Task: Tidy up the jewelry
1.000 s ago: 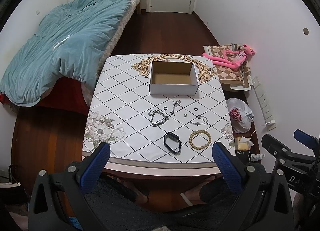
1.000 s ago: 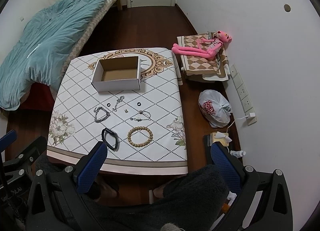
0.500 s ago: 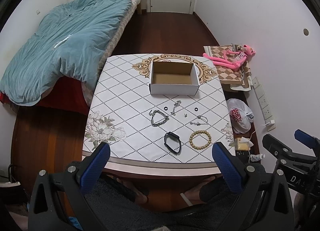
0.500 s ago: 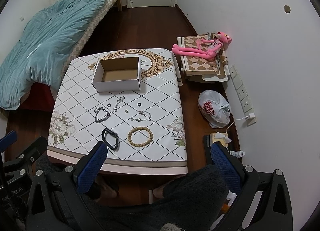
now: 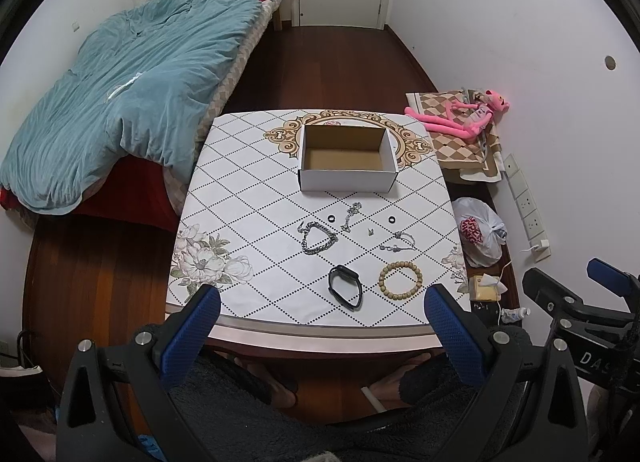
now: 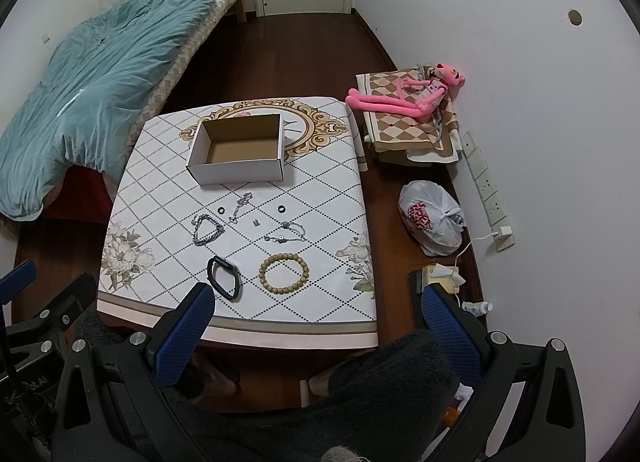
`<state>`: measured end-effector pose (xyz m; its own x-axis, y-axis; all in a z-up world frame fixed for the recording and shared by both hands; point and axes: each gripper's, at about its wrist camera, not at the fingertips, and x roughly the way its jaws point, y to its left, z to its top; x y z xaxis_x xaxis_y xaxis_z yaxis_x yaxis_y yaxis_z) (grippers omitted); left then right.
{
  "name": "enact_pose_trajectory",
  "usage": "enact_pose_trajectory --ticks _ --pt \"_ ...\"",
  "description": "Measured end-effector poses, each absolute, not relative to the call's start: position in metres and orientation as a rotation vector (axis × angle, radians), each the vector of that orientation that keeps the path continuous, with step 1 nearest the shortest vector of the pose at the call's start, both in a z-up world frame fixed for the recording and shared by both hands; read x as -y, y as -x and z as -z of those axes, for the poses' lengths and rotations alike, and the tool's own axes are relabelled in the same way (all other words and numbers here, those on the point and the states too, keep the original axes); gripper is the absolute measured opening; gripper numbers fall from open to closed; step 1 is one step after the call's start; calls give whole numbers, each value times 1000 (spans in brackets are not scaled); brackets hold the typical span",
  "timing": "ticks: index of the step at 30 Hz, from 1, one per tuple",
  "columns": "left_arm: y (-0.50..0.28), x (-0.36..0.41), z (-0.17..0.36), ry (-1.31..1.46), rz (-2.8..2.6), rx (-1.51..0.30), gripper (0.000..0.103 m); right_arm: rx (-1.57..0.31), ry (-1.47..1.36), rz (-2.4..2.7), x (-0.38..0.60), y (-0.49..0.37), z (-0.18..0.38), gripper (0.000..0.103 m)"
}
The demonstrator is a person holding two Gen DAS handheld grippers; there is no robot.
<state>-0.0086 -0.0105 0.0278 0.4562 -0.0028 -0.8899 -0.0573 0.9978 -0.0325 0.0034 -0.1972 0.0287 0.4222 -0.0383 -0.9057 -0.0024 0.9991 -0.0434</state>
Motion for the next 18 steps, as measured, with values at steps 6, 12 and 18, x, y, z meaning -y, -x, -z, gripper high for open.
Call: enact_pose_trajectory --ticks 6,12,18 --pt "-9 2 -3 26 -102 -1097 103 -1142 18 35 204 -13 -14 103" --pt "-38 -5 61 -48 -138 -1162 103 -1211 -14 66 215 -45 46 103" --pt "-60 0 125 -92 -129 -1272 103 -1347 -7 80 214 -73 138 94"
